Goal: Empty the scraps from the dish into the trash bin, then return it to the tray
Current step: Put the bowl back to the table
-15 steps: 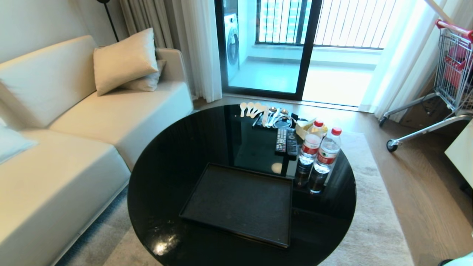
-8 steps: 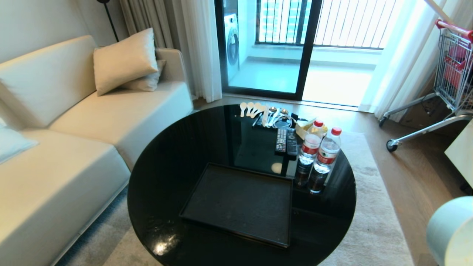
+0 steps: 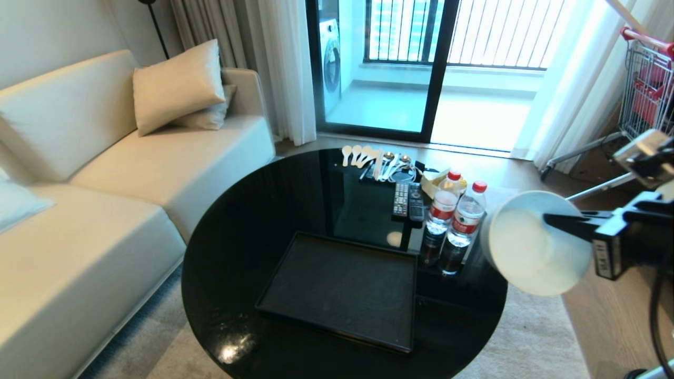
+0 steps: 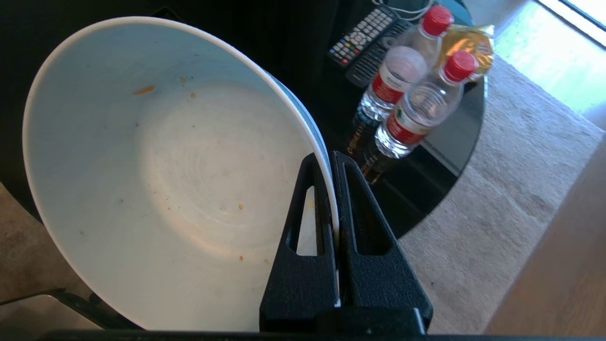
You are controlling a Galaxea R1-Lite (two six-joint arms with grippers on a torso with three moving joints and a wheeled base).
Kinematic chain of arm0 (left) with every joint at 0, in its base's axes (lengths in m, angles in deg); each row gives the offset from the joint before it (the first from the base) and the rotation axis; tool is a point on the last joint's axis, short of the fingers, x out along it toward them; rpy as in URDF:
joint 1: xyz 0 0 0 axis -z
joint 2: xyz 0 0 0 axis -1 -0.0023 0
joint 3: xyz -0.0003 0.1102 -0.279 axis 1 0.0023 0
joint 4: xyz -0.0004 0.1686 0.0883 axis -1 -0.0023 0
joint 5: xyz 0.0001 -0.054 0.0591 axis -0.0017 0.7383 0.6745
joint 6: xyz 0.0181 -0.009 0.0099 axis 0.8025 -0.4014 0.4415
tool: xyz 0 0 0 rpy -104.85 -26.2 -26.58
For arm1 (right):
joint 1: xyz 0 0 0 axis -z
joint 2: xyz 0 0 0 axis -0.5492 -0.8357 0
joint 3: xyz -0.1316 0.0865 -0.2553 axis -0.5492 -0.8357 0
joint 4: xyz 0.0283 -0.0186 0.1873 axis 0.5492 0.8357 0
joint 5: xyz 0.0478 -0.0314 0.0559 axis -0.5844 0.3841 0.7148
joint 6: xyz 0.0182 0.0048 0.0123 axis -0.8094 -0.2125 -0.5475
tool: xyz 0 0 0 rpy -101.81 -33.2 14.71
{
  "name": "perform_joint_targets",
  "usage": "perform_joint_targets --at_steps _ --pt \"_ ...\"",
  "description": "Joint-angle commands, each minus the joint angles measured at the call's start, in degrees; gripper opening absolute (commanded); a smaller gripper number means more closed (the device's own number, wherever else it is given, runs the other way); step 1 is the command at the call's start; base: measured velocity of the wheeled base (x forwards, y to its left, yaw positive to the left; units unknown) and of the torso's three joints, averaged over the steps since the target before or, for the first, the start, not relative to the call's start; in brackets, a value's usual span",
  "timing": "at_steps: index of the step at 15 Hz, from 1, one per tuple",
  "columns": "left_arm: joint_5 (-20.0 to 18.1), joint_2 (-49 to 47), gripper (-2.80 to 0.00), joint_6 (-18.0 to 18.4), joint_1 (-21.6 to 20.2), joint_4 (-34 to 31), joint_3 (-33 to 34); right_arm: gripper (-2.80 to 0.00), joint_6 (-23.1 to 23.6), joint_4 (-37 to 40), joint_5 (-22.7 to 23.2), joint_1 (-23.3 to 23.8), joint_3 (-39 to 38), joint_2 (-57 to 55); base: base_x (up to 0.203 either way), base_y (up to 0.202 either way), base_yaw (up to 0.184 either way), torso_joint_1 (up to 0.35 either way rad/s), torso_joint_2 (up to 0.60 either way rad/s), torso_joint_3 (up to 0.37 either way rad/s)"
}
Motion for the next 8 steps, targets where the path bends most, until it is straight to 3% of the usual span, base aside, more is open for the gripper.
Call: perform_joint_targets --at_steps 1,4,8 --pt "0.0 0.0 -2.80 0.0 0.0 0.0 0.0 -2.80 -0.8 -2.3 -2.9 -6.6 4.4 -14.5 0.000 0.000 0.000 0.000 0.00 0.000" --pt "0.0 0.0 -2.80 0.0 0.0 0.0 0.0 -2.80 -9.7 -4.1 -11.1 -17.1 11.7 -26.9 0.000 0.000 0.000 0.000 0.00 0.000" --pt "0.0 0.0 -2.80 0.0 0.0 0.0 0.0 -2.80 -28.3 0.9 -19.8 -23.8 19.8 -39.7 0.000 0.000 0.000 0.000 0.00 0.000"
